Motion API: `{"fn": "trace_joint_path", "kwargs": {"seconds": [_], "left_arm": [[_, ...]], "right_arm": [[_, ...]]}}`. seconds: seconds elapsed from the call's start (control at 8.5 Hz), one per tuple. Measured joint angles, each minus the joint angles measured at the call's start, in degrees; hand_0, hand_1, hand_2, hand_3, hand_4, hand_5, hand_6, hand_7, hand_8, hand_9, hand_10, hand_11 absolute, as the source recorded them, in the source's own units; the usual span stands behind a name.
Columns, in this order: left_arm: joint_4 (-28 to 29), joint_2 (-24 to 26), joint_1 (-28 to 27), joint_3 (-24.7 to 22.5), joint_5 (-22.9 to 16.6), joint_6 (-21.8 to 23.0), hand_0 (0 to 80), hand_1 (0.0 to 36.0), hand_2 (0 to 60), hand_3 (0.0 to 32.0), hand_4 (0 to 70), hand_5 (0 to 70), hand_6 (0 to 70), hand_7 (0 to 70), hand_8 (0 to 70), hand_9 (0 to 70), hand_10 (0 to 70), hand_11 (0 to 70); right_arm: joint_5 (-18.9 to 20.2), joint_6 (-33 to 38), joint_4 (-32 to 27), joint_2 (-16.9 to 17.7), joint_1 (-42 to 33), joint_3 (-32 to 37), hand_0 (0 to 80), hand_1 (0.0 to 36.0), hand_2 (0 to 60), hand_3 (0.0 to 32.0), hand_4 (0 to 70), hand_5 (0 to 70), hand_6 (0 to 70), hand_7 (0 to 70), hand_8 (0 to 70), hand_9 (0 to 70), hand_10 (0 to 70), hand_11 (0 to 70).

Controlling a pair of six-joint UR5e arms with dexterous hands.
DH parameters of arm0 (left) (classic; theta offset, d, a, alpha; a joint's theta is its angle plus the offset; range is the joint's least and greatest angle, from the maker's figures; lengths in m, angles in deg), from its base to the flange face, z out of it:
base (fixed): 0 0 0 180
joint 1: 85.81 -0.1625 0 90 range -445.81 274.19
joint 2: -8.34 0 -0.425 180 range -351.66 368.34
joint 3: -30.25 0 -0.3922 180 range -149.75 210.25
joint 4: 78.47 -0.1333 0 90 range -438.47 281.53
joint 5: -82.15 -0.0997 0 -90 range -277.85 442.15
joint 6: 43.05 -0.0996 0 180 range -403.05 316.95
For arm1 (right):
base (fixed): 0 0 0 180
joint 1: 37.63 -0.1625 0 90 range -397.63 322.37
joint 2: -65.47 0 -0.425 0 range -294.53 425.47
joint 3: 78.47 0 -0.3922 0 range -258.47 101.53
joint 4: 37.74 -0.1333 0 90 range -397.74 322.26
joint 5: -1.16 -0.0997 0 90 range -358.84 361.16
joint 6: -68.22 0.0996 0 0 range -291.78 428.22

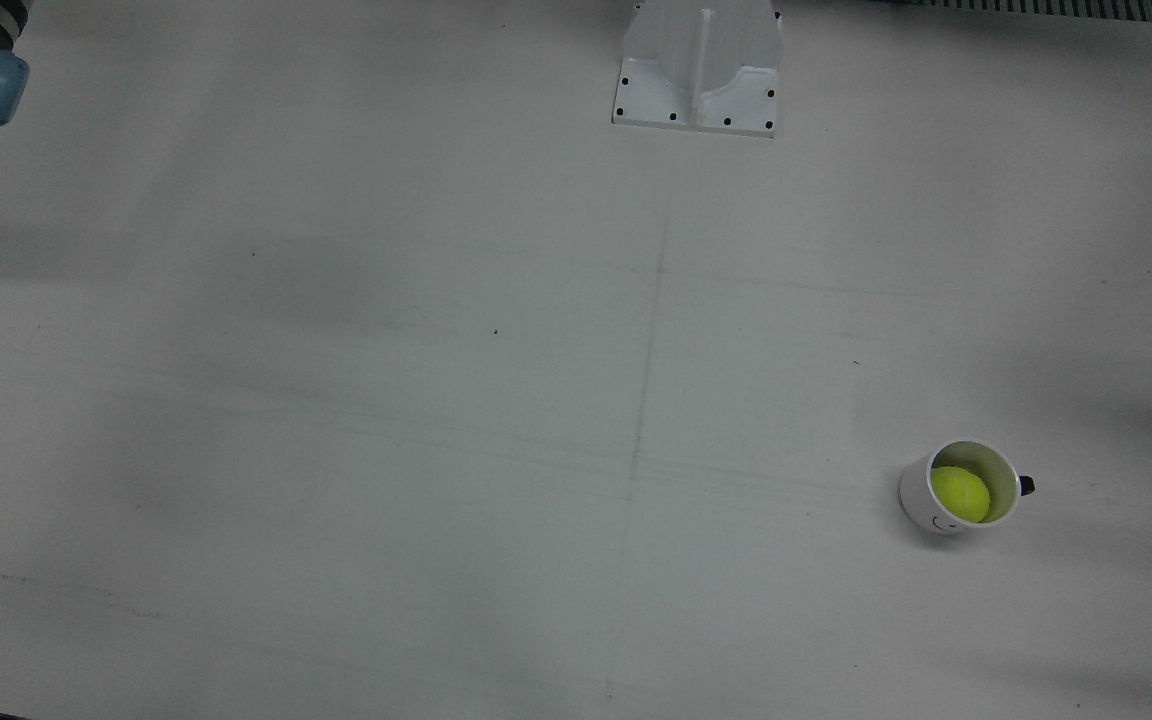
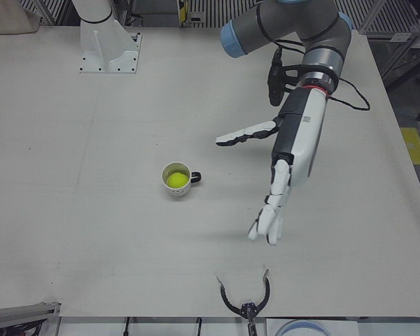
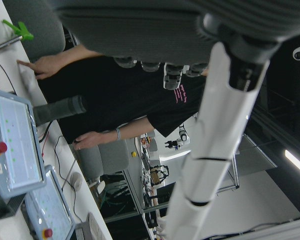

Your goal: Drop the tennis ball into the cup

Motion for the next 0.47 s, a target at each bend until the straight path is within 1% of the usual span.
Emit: {"fn": "trace_joint_path", "kwargs": {"seconds": [0.12,0.24,0.35,0.47], "left_arm": [[-0.3,0.2,1.8,1.9,0.0,0.2,80.0,36.0,0.0,0.0,0.0,9.2,1.1,16.3,0.0,1.8,0.0,0.1],[-0.8,-0.1,2.6,2.6,0.0,0.4,80.0,36.0,0.0,0.0,0.0,8.6,0.5,16.5,0.0,1.9,0.0,0.0],[-1.0,-0.5,2.9,2.6,0.0,0.5,80.0,36.0,0.0,0.0,0.0,9.2,1.6,15.8,0.0,1.7,0.0,0.0],[-1.0,-0.9,3.0,2.4,0.0,0.6,80.0,36.0,0.1,0.0,0.0,8.8,1.0,16.1,0.0,1.8,0.0,0.0]], "right_arm": [[0.0,0.0,0.0,0.0,0.0,0.0,0.0,0.0,0.0,0.0,0.0,0.0,0.0,0.0,0.0,0.0,0.0,0.0],[0.0,0.0,0.0,0.0,0.0,-0.1,0.0,0.0,0.0,0.0,0.0,0.0,0.0,0.0,0.0,0.0,0.0,0.0],[0.0,0.0,0.0,0.0,0.0,-0.1,0.0,0.0,0.0,0.0,0.0,0.0,0.0,0.0,0.0,0.0,0.0,0.0],[0.0,0.0,0.0,0.0,0.0,-0.1,0.0,0.0,0.0,0.0,0.0,0.0,0.0,0.0,0.0,0.0,0.0,0.0]]}}
